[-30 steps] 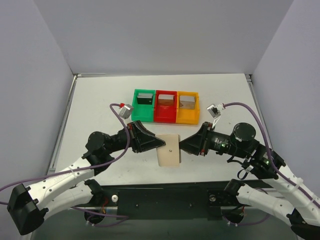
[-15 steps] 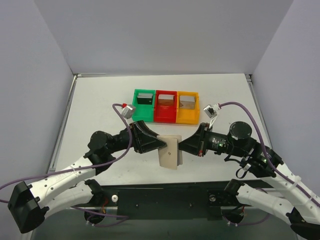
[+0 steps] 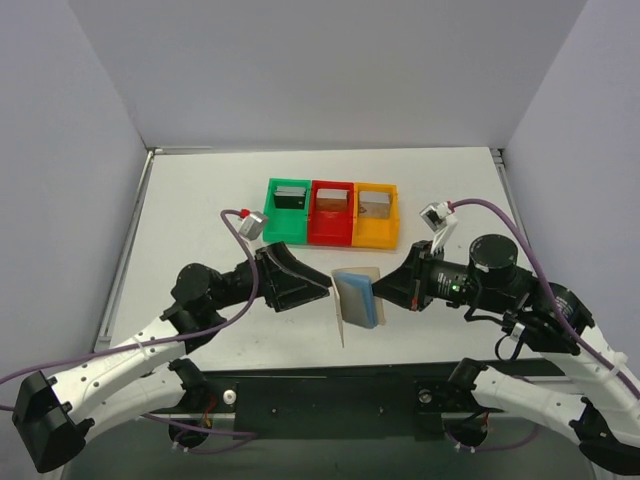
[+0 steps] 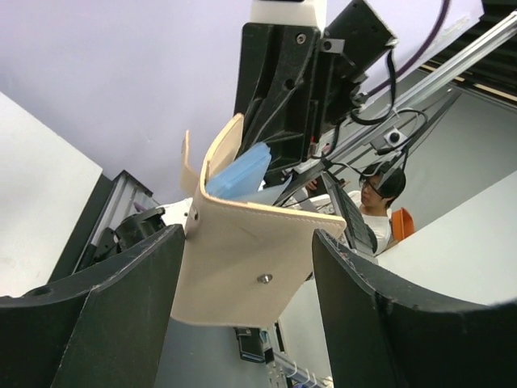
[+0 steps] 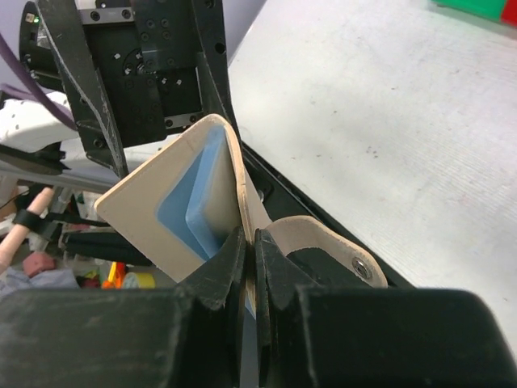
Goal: Take the credit cards out of the card holder
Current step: Open the card holder.
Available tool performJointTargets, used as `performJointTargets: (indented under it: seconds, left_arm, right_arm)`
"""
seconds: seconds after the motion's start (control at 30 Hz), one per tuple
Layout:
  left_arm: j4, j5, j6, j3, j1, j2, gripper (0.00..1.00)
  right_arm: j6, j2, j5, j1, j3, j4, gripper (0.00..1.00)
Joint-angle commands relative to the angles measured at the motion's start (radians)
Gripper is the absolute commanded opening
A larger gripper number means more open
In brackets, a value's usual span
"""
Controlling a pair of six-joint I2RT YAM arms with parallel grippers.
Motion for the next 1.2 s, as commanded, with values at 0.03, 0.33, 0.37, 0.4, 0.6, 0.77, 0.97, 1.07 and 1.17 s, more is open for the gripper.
performJointTargets:
  seconds: [0.03, 0.33, 0.37, 0.4, 0.6, 0.77, 0.97, 1.07, 1.17]
  left_arm:
    - [-0.069, -0.019, 0.048, 0.012, -0.003, -0.021, 0.74]
    - [-0.030, -0.020, 0.041, -0.020, -0.014, -0.011, 0.75]
    - [-0.032, -0.025, 0.042, -0.023, -0.013, -0.014, 0.75]
    - [-0.040, -0.026, 0.045, -0.026, -0.013, -0.020, 0.75]
    - [-0.144, -0.053, 0.096, -0.011, -0.011, -0.057, 0.75]
    - [-0.132, -0.053, 0.088, -0.017, -0.011, -0.058, 0.75]
    - [-0.127, -0.036, 0.088, -0.006, -0.013, -0.040, 0.63]
    - [-0.148, -0.023, 0.094, 0.012, -0.013, -0.035, 0.59]
    - [-0.185, -0.016, 0.107, 0.032, -0.014, -0.044, 0.58]
  right_arm:
    - [-0.058, 0.055, 0.149, 0.035, 0.110, -0.122, 0.00]
    - [-0.054, 0.087, 0.229, 0.108, 0.113, -0.120, 0.00]
    - [-0.052, 0.087, 0.232, 0.108, 0.112, -0.120, 0.00]
    - [-0.052, 0.089, 0.237, 0.106, 0.112, -0.120, 0.00]
    - [-0.046, 0.075, 0.267, 0.106, 0.115, -0.123, 0.00]
    - [-0.051, 0.081, 0.258, 0.115, 0.115, -0.122, 0.00]
    - [-0.048, 0.075, 0.240, 0.115, 0.090, -0.100, 0.00]
    - [-0.048, 0.058, 0.237, 0.109, 0.073, -0.080, 0.00]
    - [-0.040, 0.041, 0.215, 0.092, 0.038, -0.057, 0.00]
